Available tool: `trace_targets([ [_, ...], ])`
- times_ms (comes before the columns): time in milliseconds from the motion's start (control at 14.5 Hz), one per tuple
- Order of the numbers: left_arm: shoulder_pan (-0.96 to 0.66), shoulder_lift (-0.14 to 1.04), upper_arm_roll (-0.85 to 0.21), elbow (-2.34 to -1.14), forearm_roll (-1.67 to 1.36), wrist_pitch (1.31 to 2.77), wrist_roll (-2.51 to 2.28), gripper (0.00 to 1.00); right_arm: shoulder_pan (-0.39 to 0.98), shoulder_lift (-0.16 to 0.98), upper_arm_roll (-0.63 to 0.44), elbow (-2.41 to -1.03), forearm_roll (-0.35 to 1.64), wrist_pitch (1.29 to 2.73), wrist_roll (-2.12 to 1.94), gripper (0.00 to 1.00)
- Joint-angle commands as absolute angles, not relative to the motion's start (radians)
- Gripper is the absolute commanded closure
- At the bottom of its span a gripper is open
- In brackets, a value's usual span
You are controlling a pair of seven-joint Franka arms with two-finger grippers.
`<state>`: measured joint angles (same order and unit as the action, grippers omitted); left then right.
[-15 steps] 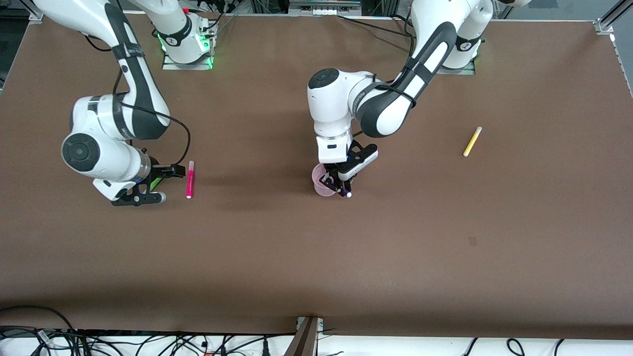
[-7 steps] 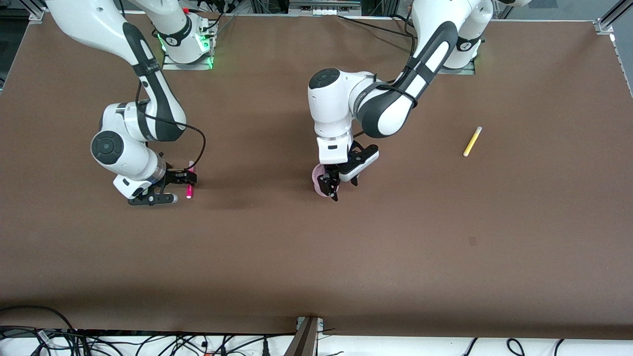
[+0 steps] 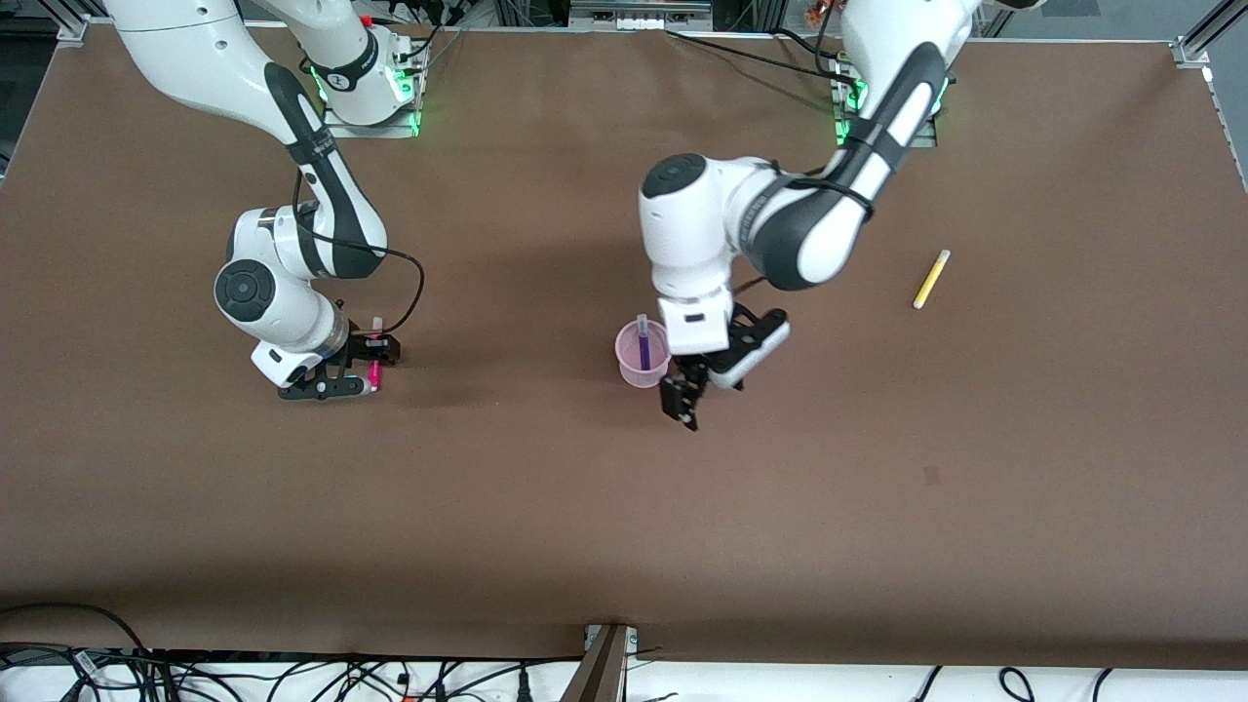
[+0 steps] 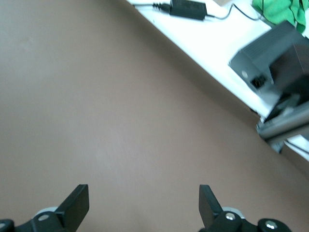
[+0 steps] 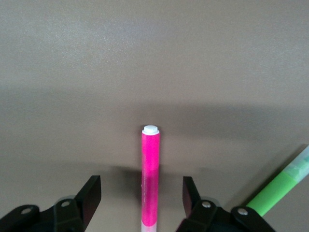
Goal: Organize pens into pink holder with both arms
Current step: 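Withdraw the left gripper while the right gripper carries magenta marker toward cup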
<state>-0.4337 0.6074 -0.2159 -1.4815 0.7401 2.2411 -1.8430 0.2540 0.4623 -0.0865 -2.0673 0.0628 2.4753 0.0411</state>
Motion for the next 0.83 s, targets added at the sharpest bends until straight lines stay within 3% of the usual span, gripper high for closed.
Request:
trace_targets([
  [0,-0.345,0.533,-0.235,-1.489,0.585,2.218,-1.599,0.0,0.255,0.475,-0.084,-2.08,0.077,2.503,0.049,0.38],
  [207,-0.266,0.457,-0.235,-1.486,0.409,2.125,-1.312,0.0,0.255,0.485,-0.084,-2.082,0.078,2.513,0.049,0.4],
  [482,-0.169,0.404,-0.235,-1.486,0.278,2.04,-1.033,0.0,0.255,0.491,-0.083,-2.082,0.078,2.513,0.049,0.63],
  [757,-0.071,0.358,-0.236,-1.485,0.181,1.959,-0.742,0.0,0.255,0.494,-0.083,-2.082,0.078,2.513,0.048,0.93],
])
